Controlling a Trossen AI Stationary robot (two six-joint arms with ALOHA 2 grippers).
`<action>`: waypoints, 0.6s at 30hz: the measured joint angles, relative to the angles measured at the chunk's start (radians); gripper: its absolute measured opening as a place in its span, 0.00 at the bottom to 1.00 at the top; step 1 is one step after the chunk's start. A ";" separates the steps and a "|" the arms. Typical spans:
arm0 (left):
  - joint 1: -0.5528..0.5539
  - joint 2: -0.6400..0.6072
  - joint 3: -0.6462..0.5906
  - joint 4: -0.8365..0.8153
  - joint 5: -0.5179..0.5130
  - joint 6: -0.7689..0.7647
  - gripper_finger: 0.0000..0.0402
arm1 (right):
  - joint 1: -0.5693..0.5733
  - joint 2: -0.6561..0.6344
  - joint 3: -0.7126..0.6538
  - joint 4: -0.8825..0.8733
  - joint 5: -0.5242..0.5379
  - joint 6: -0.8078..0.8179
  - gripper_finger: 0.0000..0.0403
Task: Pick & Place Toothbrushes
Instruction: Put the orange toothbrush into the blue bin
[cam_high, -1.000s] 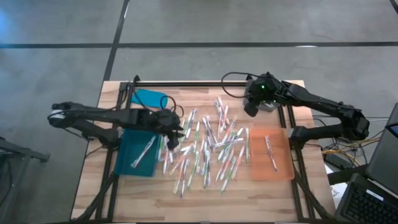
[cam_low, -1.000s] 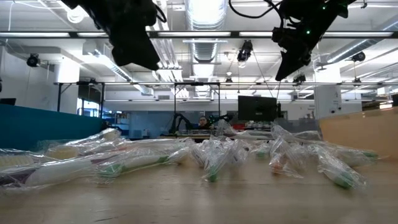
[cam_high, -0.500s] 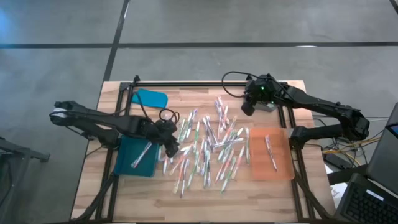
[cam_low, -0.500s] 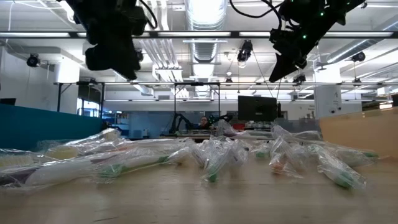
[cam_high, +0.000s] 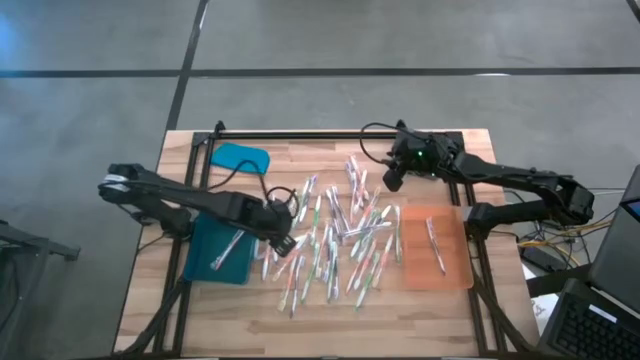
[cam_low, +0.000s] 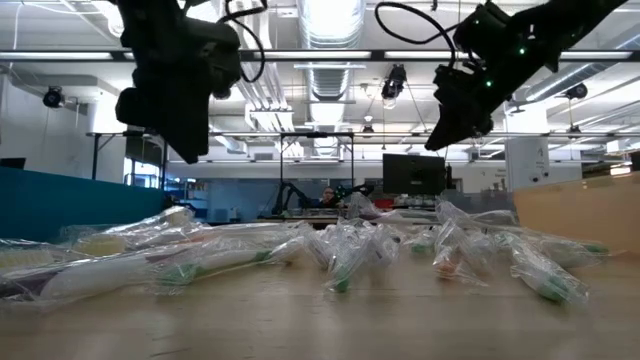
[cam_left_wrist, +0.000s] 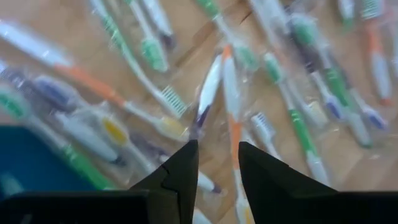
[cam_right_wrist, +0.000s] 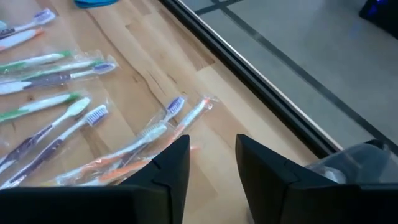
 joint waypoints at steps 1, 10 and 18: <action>0.000 0.018 0.019 -0.033 0.000 -0.009 0.30 | 0.000 0.000 -0.013 0.015 0.000 0.000 0.32; 0.010 0.202 0.229 -0.315 0.008 -0.075 0.30 | 0.000 -0.001 -0.056 0.049 0.001 -0.002 0.36; 0.048 0.274 0.274 -0.450 0.008 -0.170 0.30 | 0.000 -0.001 -0.060 0.049 0.001 -0.008 0.36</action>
